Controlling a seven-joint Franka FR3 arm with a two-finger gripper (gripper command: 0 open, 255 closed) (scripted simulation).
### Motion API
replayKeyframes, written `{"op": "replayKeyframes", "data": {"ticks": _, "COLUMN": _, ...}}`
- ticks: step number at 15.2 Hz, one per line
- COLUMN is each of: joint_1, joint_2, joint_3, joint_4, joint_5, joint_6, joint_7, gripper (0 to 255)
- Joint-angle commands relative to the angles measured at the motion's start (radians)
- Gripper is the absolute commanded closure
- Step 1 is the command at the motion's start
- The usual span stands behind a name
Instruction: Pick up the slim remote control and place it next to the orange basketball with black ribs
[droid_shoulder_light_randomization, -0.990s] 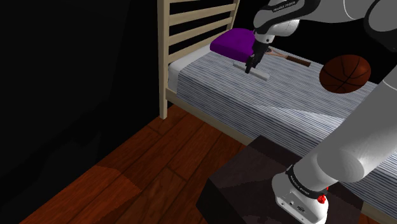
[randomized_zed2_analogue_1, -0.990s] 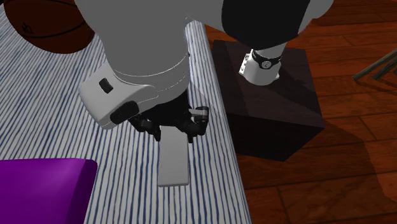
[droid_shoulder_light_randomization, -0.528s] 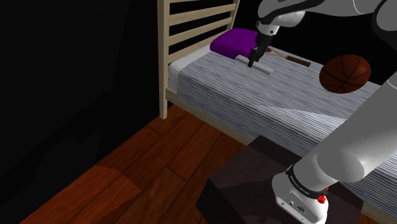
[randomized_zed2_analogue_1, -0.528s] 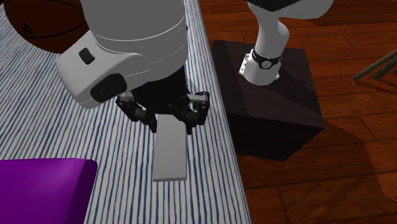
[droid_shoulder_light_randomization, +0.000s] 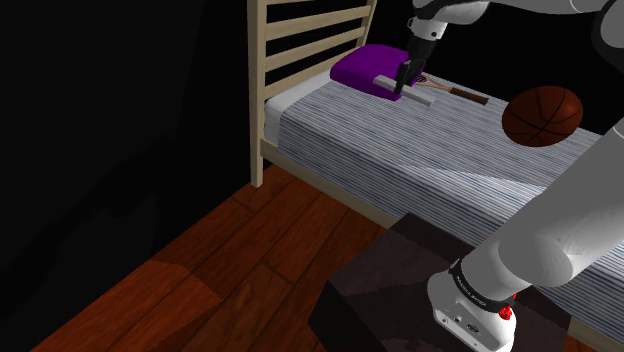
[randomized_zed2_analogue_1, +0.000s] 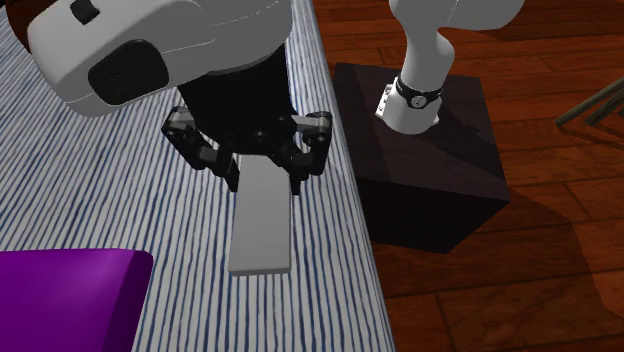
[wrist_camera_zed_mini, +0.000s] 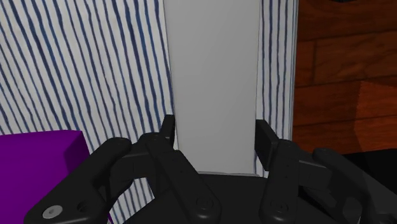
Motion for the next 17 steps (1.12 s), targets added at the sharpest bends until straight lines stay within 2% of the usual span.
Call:
{"op": "replayKeyframes", "data": {"ticks": 1, "joint_1": 0.000, "joint_2": -0.006, "joint_3": 0.000, "joint_4": 0.022, "joint_5": -0.003, "joint_6": -0.027, "joint_7": 0.001, "gripper": 255}}
{"op": "replayKeyframes", "data": {"ticks": 17, "joint_1": -0.002, "joint_2": -0.003, "joint_3": -0.002, "joint_4": 0.241, "joint_5": -0.003, "joint_6": -0.244, "joint_7": 0.004, "gripper": 255}}
